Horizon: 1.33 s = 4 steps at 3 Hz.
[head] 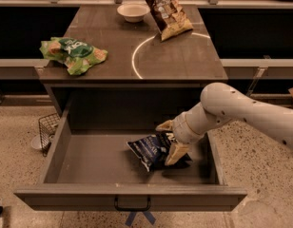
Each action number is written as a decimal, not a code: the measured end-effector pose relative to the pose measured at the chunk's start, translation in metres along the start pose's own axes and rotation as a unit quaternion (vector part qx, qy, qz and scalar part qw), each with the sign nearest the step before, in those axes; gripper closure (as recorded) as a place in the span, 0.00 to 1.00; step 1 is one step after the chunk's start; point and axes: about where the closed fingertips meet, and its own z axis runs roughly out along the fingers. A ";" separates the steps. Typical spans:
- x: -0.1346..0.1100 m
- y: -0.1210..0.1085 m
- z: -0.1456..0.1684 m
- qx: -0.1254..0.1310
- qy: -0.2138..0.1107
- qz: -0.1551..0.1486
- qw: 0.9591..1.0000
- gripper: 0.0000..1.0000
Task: Pick blue chip bag from top drawer and place on counter
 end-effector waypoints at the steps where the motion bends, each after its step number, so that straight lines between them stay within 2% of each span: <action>1: 0.001 -0.002 0.000 -0.001 -0.005 -0.002 1.000 0.50; 3: 0.006 -0.011 -0.046 0.037 -0.022 -0.004 0.999 0.95; 4: -0.005 -0.016 -0.090 0.056 -0.042 -0.013 0.997 1.00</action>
Offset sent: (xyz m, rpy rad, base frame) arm 0.0137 -0.0354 0.0343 0.0458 -0.0569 -0.0430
